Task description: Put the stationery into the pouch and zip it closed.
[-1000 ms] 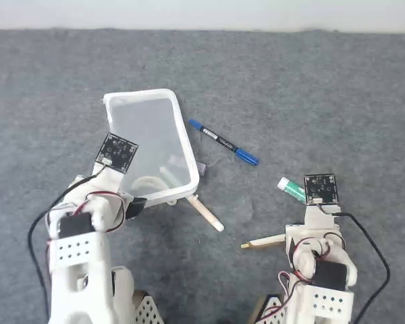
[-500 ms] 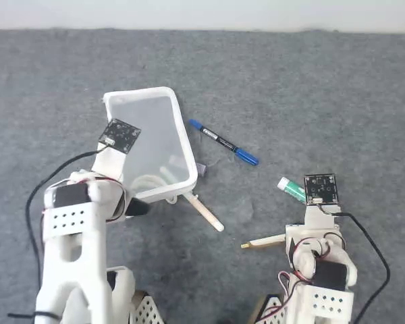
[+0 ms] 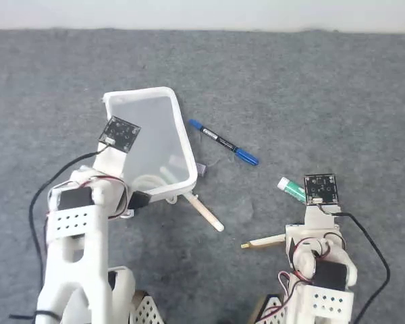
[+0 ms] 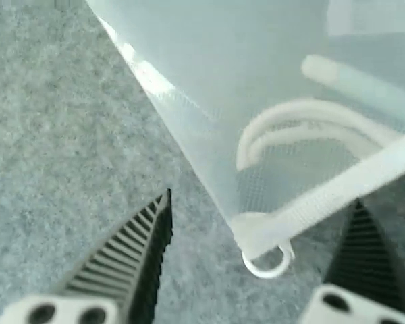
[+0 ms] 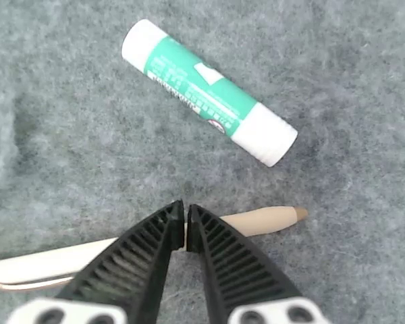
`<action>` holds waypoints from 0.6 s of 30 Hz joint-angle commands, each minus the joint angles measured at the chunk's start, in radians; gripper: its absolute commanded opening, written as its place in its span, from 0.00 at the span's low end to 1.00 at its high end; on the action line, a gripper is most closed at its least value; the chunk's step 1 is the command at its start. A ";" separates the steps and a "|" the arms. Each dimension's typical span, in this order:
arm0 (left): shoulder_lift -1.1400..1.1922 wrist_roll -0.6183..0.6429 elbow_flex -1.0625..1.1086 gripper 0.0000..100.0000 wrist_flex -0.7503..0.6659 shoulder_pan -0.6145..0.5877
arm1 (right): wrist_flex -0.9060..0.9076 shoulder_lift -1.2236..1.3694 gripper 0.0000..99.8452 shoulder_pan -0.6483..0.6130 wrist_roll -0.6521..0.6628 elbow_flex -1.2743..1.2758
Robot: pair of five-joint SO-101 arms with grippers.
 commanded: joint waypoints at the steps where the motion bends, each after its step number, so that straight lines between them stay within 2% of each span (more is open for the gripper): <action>1: 0.006 0.012 -0.013 0.36 -0.086 -0.034 | 0.004 -0.018 0.01 0.008 0.003 0.021; 6: 0.006 0.015 -0.019 0.36 -0.101 -0.041 | 0.004 -0.018 0.01 0.008 0.003 0.021; 13: 0.006 0.121 -0.016 0.36 -0.272 -0.035 | 0.004 -0.018 0.01 0.008 0.003 0.021; 16: 0.006 0.120 -0.038 0.36 -0.253 -0.037 | 0.004 -0.018 0.01 0.008 0.003 0.021; 18: -0.002 0.103 -0.077 0.36 -0.167 -0.041 | 0.004 -0.018 0.01 0.008 0.006 0.021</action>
